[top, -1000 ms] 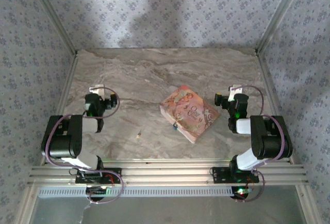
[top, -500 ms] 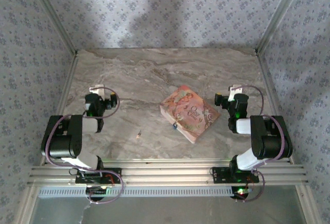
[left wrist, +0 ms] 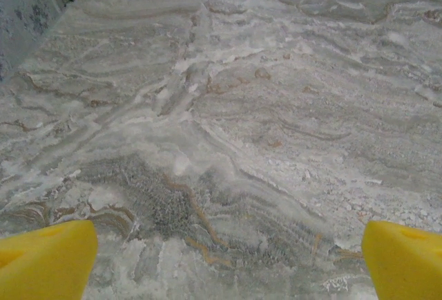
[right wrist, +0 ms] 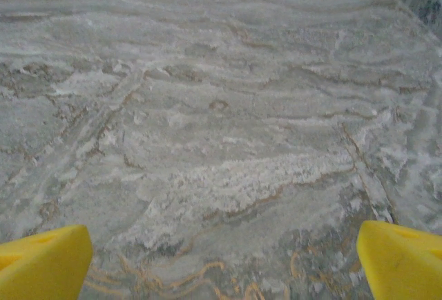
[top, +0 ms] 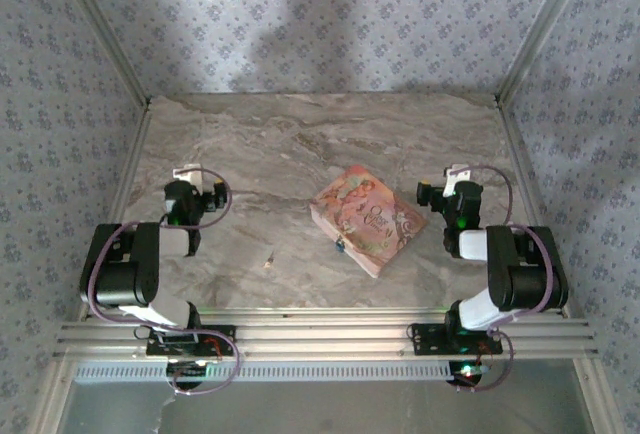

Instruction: Unlock the padlock with the key

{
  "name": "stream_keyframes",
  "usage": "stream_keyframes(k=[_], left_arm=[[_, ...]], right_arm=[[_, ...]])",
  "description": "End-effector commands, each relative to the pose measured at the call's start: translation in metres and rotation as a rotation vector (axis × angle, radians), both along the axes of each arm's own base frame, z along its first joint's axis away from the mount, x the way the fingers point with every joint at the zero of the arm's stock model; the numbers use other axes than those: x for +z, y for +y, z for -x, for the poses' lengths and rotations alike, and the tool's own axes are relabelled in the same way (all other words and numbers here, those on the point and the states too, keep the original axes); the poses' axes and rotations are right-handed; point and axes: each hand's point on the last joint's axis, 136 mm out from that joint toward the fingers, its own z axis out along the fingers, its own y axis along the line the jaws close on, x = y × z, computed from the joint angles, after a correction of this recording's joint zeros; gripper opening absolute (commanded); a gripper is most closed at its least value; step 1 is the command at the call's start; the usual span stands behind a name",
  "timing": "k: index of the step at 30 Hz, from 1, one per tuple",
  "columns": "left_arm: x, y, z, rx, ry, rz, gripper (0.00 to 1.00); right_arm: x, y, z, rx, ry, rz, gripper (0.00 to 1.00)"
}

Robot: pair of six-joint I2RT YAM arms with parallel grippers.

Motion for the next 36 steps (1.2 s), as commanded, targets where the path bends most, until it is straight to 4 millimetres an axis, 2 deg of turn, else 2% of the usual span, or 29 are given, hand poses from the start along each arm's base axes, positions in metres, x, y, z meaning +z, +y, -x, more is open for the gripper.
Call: stream_keyframes(k=[1, 3, 5, 9, 11, 13, 15, 18, 21, 24, 28, 30, 31, 36], left_arm=[[0.028, 0.002, -0.008, 0.013, 0.01, 0.026, 0.98], [0.035, 0.008, -0.009, 0.047, 0.102, 0.077, 0.98], [0.041, 0.001, -0.008, 0.014, 0.156, 0.115, 0.98], [0.052, -0.024, -0.006, -0.086, 0.219, 0.222, 0.93], [0.052, -0.039, -0.002, -0.12, 0.278, 0.325, 0.88], [0.051, -0.064, 0.001, -0.175, 0.351, 0.474, 0.8], [0.046, -0.103, 0.007, -0.253, 0.445, 0.593, 0.76], [0.039, -0.159, 0.019, -0.347, 0.554, 0.603, 0.76], [0.044, -0.208, 0.024, -0.442, 0.58, 0.583, 0.76], [0.05, -0.248, 0.023, -0.531, 0.603, 0.563, 0.76], [0.047, -0.281, 0.021, -0.606, 0.67, 0.509, 0.76], [0.042, -0.29, 0.022, -0.622, 0.706, 0.497, 0.74], [0.04, -0.293, 0.022, -0.626, 0.719, 0.497, 0.73], [0.029, -0.294, 0.028, -0.607, 0.759, 0.519, 0.67]], right_arm=[[0.034, -0.02, -0.001, -0.133, 0.027, -0.033, 1.0], [0.043, -0.031, 0.012, -0.261, 0.119, -0.135, 1.0], [0.046, -0.035, 0.027, -0.359, 0.201, -0.237, 1.0], [0.044, -0.014, 0.061, -0.413, 0.382, -0.363, 0.97], [0.042, 0.002, 0.08, -0.411, 0.428, -0.411, 0.95], [0.04, 0.021, 0.098, -0.4, 0.457, -0.467, 0.9], [0.028, 0.035, 0.125, -0.43, 0.523, -0.479, 0.89], [0.012, 0.059, 0.152, -0.443, 0.596, -0.501, 0.89], [0.0, 0.084, 0.166, -0.422, 0.639, -0.526, 0.9], [-0.007, 0.102, 0.171, -0.398, 0.656, -0.526, 0.9], [-0.014, 0.121, 0.167, -0.337, 0.709, -0.509, 0.91], [-0.016, 0.131, 0.162, -0.297, 0.733, -0.513, 0.91], [-0.018, 0.138, 0.16, -0.267, 0.757, -0.509, 0.89], [-0.014, 0.163, 0.126, -0.156, 0.774, -0.459, 0.73]])
